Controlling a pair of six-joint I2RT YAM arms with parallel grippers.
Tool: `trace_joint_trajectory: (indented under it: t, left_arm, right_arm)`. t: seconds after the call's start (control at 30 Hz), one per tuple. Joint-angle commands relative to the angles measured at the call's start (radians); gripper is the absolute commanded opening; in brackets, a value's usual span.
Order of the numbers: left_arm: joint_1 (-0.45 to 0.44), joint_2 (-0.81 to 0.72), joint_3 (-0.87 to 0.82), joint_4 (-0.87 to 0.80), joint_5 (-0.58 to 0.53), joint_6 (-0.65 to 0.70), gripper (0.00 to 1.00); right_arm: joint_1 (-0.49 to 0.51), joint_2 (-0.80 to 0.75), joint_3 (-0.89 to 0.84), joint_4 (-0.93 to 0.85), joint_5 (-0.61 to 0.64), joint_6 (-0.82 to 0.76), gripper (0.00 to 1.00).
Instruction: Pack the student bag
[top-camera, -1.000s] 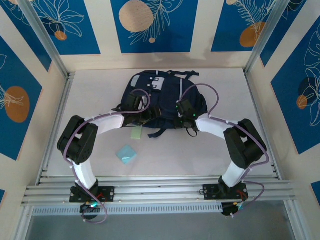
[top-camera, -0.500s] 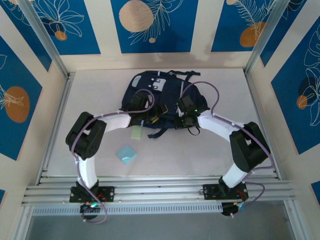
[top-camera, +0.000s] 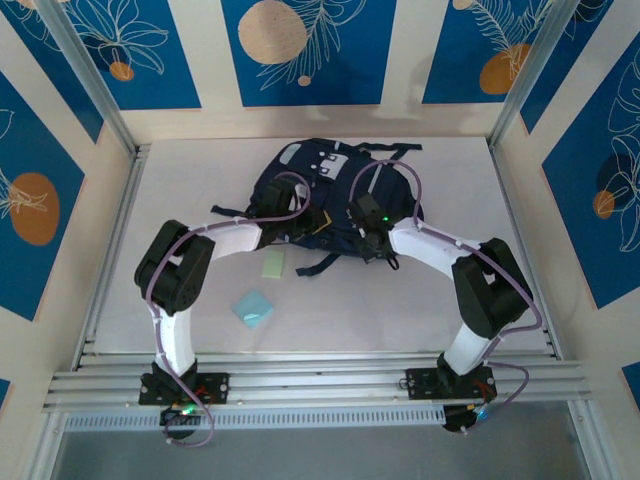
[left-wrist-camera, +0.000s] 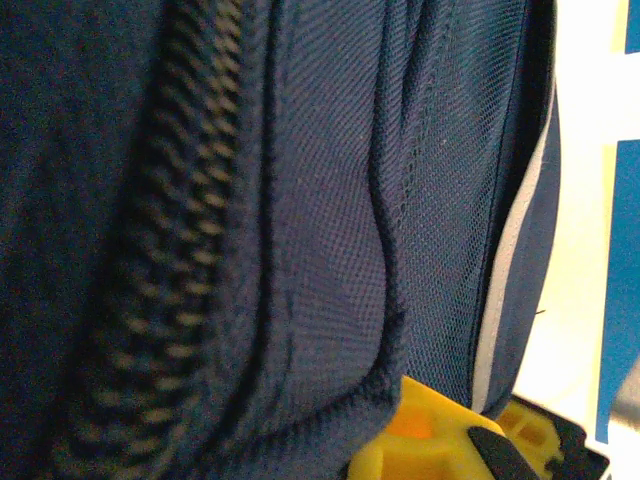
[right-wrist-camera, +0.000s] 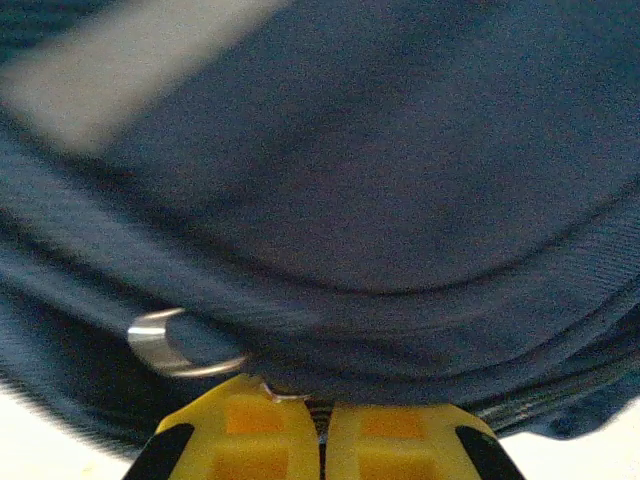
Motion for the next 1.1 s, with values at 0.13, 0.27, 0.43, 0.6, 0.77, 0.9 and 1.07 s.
trace_joint_trajectory:
  t: [0.13,0.27,0.43,0.6,0.77,0.9,1.07]
  left_arm:
    - [0.093,-0.023,0.030,-0.136,-0.018,0.150,0.00]
    - [0.093,0.003,0.107,-0.224,0.002,0.229,0.00]
    - [0.109,0.085,0.254,-0.299,-0.026,0.332,0.00]
    - [0.119,0.205,0.483,-0.372,-0.005,0.378,0.13]
    - [0.118,0.203,0.562,-0.407,0.023,0.388,0.52]
    - [0.120,0.111,0.466,-0.404,0.034,0.371,0.67]
    - [0.120,-0.039,0.246,-0.349,0.042,0.303,0.71]
  right_arm:
    - [-0.125,-0.013,0.058,-0.070,0.261,-0.026,0.00]
    - [-0.115,-0.022,0.083,-0.062,0.212,-0.022,0.00]
    - [-0.016,-0.073,0.072,-0.079,0.044,-0.003,0.00]
    - [0.090,-0.109,0.057,-0.050,-0.132,0.088,0.00]
    - [0.134,-0.086,0.098,0.068,-0.284,0.166,0.00]
    - [0.138,-0.015,0.162,0.111,-0.306,0.206,0.00]
    - [0.141,0.059,0.226,0.106,-0.320,0.240,0.00]
